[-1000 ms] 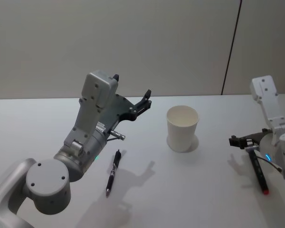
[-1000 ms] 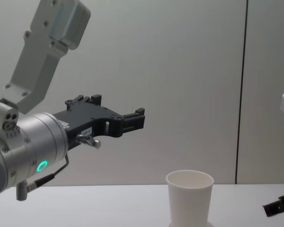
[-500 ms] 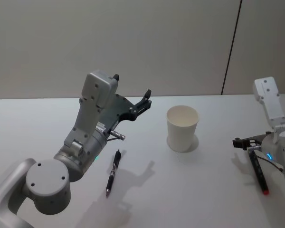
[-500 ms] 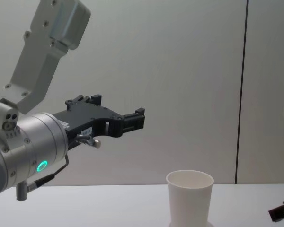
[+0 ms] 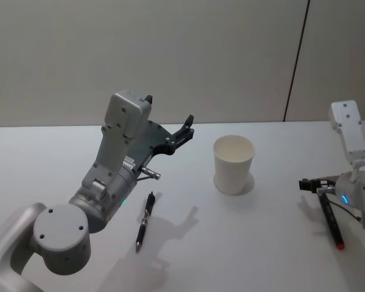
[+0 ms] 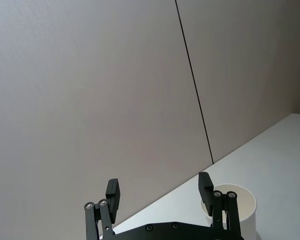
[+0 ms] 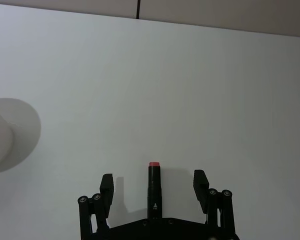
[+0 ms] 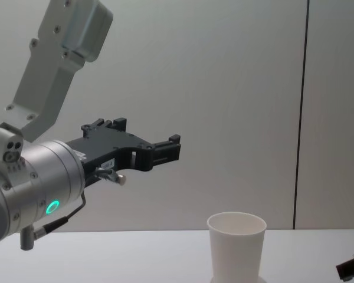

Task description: Place the pen into the pen holder.

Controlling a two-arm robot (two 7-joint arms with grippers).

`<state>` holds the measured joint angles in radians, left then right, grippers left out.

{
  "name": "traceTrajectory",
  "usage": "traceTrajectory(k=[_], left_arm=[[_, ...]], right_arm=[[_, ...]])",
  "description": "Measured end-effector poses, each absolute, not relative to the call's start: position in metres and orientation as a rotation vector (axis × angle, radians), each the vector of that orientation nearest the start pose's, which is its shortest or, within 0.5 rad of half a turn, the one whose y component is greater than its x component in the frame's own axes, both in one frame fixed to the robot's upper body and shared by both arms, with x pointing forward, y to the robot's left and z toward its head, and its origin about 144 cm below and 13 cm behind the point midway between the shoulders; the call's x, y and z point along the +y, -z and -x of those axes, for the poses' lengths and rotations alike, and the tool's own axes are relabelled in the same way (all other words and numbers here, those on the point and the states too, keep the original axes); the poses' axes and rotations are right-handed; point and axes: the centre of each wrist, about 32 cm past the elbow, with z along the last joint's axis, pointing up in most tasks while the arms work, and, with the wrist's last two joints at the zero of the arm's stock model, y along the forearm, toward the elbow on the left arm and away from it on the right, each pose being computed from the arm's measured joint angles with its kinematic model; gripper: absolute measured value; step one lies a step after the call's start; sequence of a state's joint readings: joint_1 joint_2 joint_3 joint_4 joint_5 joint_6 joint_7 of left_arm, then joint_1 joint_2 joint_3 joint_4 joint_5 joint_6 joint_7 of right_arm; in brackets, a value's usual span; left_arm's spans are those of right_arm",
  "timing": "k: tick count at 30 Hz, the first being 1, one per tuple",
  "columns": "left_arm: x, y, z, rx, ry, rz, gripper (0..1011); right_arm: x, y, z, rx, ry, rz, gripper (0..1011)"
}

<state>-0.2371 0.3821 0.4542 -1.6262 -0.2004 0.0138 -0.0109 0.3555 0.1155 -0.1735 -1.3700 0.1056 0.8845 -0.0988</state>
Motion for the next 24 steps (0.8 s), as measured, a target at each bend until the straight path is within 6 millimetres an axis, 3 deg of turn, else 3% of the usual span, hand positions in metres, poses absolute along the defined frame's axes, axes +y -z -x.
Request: traceTrajectory(k=[24], left_arm=[[0.1984,-1.2044,-0.492,-0.268,-1.124,-0.061,1004]], right_arm=[[-0.2127,-1.1904,-0.5593,0.505,1.487,0.713,1002]])
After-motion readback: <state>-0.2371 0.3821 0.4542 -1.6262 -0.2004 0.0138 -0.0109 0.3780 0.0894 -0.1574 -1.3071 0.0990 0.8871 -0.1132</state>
